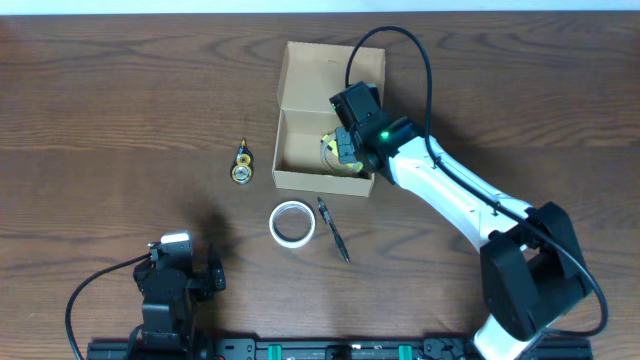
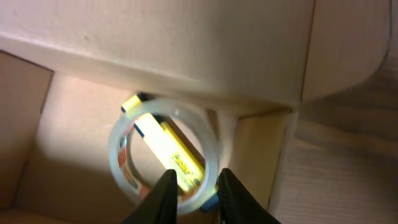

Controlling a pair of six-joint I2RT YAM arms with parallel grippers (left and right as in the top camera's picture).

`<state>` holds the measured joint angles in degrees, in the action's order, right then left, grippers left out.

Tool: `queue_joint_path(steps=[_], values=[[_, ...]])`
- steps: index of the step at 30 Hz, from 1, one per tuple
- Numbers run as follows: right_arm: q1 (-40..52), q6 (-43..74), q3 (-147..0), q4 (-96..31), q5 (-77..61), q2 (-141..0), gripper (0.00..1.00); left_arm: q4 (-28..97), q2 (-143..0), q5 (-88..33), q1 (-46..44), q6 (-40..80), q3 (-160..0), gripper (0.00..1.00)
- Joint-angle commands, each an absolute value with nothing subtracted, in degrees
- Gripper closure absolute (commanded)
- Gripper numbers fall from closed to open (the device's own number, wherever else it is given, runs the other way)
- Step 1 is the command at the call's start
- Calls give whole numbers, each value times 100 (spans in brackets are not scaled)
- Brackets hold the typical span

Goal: Pack container
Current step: 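Carry the tape roll with the right gripper and release it into the box, then move the right gripper down to the black pen and grasp it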

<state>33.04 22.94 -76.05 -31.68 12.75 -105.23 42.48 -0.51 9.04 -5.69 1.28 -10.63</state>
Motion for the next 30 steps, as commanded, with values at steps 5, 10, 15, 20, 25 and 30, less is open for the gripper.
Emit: queue_joint_path(steps=[5,10,15,20,25,30], values=[[3347,1874,-7738,-2287,781,-10313,75,4324,-21,941,-565,130,-954,5],[3347,1855,-7894,-2598,366,-9708,70,4324,-21,941,-565,130,-954,5],[3361,1861,-7894,-4189,-38,-8705,53,4324,-21,941,-565,130,-954,5],[3723,2137,-7889,-6191,-91,-8401,31,4324,-21,941,-565,128,-954,5],[4193,753,-7736,-6392,-93,-8451,32,4324,-21,941,-565,130,-954,5],[4276,-154,-7400,-6390,-440,-8597,21,4324,-21,941,-565,130,-954,5]])
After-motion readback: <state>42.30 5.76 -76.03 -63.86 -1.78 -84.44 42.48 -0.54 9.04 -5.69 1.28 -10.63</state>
